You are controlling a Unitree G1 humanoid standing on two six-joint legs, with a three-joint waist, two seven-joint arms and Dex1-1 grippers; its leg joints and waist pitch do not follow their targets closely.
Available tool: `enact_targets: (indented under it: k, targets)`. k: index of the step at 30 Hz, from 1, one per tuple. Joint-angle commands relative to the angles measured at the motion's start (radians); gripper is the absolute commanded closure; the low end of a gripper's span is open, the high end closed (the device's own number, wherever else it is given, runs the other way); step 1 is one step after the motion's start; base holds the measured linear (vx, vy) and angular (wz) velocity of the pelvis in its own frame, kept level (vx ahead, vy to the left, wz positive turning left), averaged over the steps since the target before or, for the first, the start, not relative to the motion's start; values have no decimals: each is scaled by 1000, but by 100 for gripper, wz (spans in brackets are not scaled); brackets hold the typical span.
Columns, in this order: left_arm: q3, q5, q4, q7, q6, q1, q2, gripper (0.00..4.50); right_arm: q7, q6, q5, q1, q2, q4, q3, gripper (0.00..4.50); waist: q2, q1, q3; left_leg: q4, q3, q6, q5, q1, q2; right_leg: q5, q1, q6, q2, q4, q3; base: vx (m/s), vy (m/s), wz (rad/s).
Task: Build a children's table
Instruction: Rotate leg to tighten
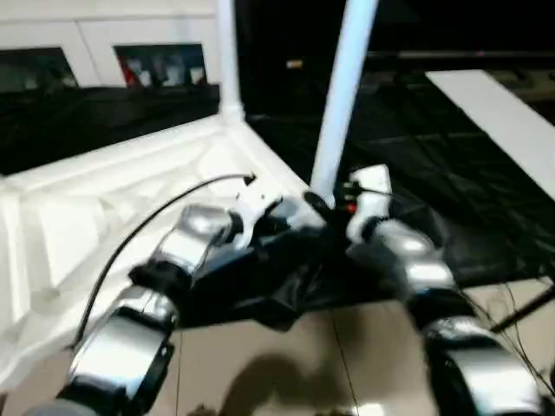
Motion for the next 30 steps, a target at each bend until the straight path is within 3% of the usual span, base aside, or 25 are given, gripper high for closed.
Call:
enact_targets:
  k: [1,4,9,13,20,24,25,29,30]
  targets:
    - [-26,-15,-28,-104,-59,17,3,450,114,31,-8,51,-62,-73,45,68,-3,2,-74,-56,8,104,-108,7,4,25,68,-263,-66,-61,44,0,0,0]
    - [-40,-10,-22,-151,-80,6,11,450,237,44,-15,96,-121,-110,72,68,-2,16,-71,-55,12,90,-142,8,5,-33,67,-255,-65,-68,44,0,0,0]
    - [-69,-3,-15,-221,-88,-6,24,450,344,41,-39,130,-160,-135,121,68,-11,23,-71,-55,12,80,-145,8,6,-88,64,-237,-66,-72,43,0,0,0]
    - [-69,-4,-9,-254,-99,-23,23,450,319,43,-50,123,-151,-137,129,68,-6,23,-70,-57,10,70,-145,9,6,-108,61,-230,-68,-74,43,0,0,0]
    - [-78,-1,-23,-316,-108,-12,38,450,290,34,-60,89,-126,-127,140,68,7,21,-74,-57,8,60,-134,8,7,-30,63,-251,-65,-66,42,0,0,0]
    - [-78,-2,-24,-331,-109,-9,41,450,306,33,-65,76,-121,-122,141,68,8,20,-74,-57,9,55,-148,11,7,-31,63,-256,-64,-65,42,0,0,0]
    - [-78,-2,-23,-333,-110,-9,41,450,310,32,-67,76,-122,-121,143,94,8,21,-73,-57,9,54,-151,11,7,-31,64,-256,-65,-66,42,0,0,0]
    - [-77,1,-17,-332,-115,-6,41,450,321,29,-60,77,-124,-118,139,107,6,20,-74,-57,8,55,-150,10,7,-22,66,-257,-64,-65,42,0,0,0]
    - [-75,3,-14,-332,-118,-5,42,450,325,29,-61,80,-129,-119,145,136,6,21,-75,-57,8,56,-148,10,7,-20,66,-259,-65,-65,42,0,0,0]
